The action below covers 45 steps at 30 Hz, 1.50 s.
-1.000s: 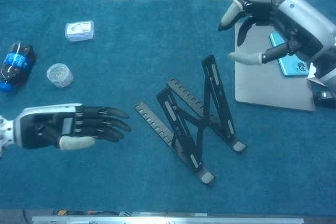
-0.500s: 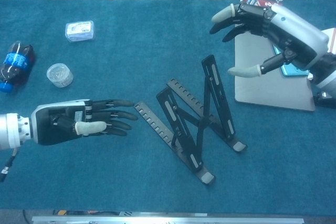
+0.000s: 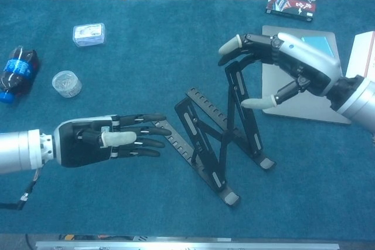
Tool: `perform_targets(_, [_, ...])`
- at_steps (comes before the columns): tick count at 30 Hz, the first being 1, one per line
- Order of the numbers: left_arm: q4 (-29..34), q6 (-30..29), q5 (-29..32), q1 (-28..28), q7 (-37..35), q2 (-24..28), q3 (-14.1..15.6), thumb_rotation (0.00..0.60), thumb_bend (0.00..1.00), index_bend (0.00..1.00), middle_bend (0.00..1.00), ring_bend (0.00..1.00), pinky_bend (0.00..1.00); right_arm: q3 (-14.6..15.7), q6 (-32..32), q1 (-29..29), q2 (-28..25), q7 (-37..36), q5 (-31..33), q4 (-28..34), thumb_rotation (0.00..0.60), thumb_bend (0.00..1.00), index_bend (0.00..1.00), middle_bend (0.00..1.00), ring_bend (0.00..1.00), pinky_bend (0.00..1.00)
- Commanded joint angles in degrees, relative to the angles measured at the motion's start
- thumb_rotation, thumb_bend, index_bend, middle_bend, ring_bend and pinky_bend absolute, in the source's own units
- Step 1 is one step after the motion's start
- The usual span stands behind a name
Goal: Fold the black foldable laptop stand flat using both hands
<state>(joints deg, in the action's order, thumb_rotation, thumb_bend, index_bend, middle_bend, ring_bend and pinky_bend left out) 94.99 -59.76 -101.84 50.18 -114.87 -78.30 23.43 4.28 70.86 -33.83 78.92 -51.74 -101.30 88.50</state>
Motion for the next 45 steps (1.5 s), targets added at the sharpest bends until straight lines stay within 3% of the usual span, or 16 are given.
perform_targets(1, [-0.4, 0.2, 0.3, 0.0, -0.5, -0.6, -0.4, 0.6, 0.41, 0.07, 0.14, 0.14, 0.1, 0.7, 0.7, 0.0, -0.3, -0.6, -0.8, 0.4, 0.6, 0.1, 0.27, 0.32, 0.21, 0.29])
perform_targets(15, [2.3, 0.5, 3.1, -0.8, -3.8, -1.2, -2.0, 0.6, 0.41, 0.07, 0.14, 0.14, 0.1, 4.3, 5.4, 2.0, -3.2, -0.8, -4.2, 2.5, 0.6, 0.1, 0.26, 0.32, 0.21, 0.29])
perform_targets(45, [5.3, 9.0, 11.1, -1.4, -8.3, -6.7, -9.5, 0.6, 0.41, 0.07, 0.14, 0.14, 0.1, 4.2, 6.4, 2.1, -2.5, -1.9, -3.4, 0.7, 0.6, 0.1, 0.26, 0.32, 0.21, 0.29])
